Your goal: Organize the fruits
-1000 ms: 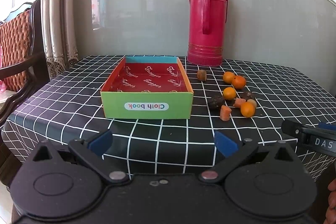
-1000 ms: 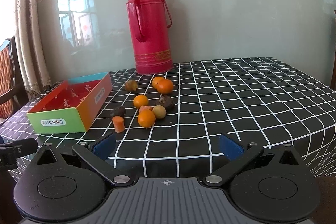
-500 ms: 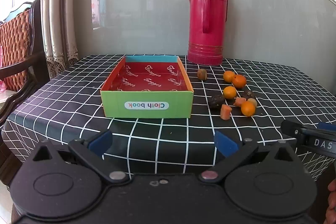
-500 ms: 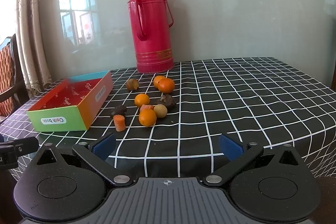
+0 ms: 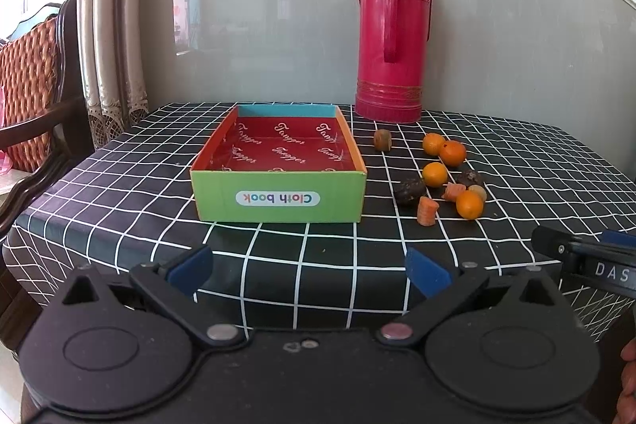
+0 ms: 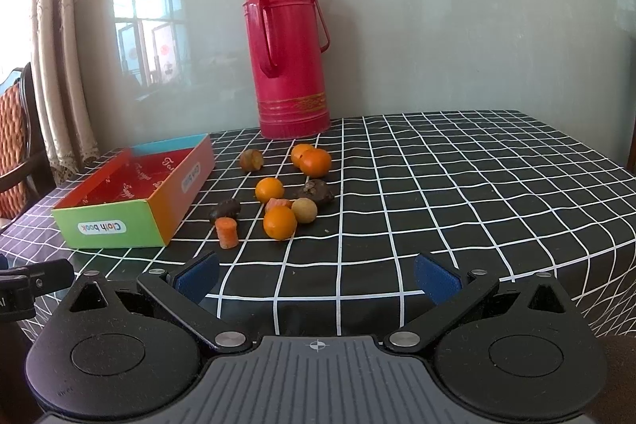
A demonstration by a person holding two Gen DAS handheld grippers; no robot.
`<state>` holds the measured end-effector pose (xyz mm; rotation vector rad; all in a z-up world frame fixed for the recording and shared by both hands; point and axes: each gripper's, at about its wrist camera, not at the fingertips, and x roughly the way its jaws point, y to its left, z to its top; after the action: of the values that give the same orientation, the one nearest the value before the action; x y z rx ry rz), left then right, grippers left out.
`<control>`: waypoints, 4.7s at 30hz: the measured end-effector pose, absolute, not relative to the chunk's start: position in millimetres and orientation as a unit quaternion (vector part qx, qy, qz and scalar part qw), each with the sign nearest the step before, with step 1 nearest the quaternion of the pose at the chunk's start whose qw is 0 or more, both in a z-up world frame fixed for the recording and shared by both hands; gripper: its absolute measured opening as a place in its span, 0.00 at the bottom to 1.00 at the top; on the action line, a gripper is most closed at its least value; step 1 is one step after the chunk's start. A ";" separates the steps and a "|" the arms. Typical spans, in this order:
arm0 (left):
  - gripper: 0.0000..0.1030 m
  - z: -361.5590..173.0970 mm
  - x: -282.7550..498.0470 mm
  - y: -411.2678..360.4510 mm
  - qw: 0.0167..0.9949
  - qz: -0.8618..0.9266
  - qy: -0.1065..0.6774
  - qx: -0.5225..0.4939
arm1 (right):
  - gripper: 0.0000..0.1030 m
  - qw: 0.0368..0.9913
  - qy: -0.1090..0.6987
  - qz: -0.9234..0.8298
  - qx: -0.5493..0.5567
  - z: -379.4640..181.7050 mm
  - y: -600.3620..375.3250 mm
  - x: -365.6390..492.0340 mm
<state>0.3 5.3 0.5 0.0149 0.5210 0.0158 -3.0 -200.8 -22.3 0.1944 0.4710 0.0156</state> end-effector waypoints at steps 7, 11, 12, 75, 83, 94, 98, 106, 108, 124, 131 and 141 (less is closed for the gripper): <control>0.95 0.4 0.6 5.0 0.966 0.008 0.257 0.008 | 1.00 0.968 0.232 0.008 0.093 -22.4 -199.7 -3.9; 0.95 0.8 0.8 4.2 0.966 0.007 0.257 0.009 | 1.00 0.968 0.231 0.008 0.092 -21.7 -199.6 -4.3; 0.95 0.8 0.8 3.9 0.966 0.006 0.256 0.010 | 1.00 0.969 0.231 0.008 0.092 -21.5 -199.8 -4.7; 0.18 -59.0 126.6 -87.4 0.950 -0.129 0.278 0.053 | 1.00 0.953 0.220 -0.114 0.177 -17.8 -275.3 51.2; 0.10 -54.4 123.4 -81.6 0.957 -0.127 0.258 0.043 | 1.00 0.955 0.221 -0.104 0.168 -18.9 -270.5 53.1; 0.10 -7.9 130.1 -13.0 0.982 -0.009 0.191 -0.009 | 1.00 0.958 0.225 -0.073 0.162 -20.4 -254.6 60.4; 0.10 -11.8 150.3 21.3 0.969 0.042 0.239 -0.042 | 1.00 0.960 0.228 -0.057 0.153 -21.0 -241.8 65.1; 0.14 -15.5 157.2 54.8 0.960 0.077 0.263 -0.059 | 1.00 0.962 0.236 -0.021 0.139 -24.3 -215.8 76.5; 0.16 -15.4 158.6 60.3 0.958 0.089 0.267 -0.059 | 1.00 0.961 0.240 -0.013 0.134 -25.6 -208.5 79.9; 0.78 -0.1 126.8 68.9 0.971 0.078 0.217 -0.068 | 1.00 0.961 0.255 0.001 0.107 -38.4 -170.4 104.6; 0.80 10.0 115.1 96.7 0.969 0.114 0.192 -0.104 | 0.86 0.964 0.248 -0.006 0.096 -42.1 -164.9 109.4; 0.82 12.2 109.7 118.3 0.964 0.135 0.190 -0.125 | 0.37 0.953 0.287 -0.001 0.096 -54.5 -158.2 125.4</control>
<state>109.7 118.3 12.2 -0.2528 0.3847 0.2734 125.4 -158.2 -54.5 0.1947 0.5837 -0.0026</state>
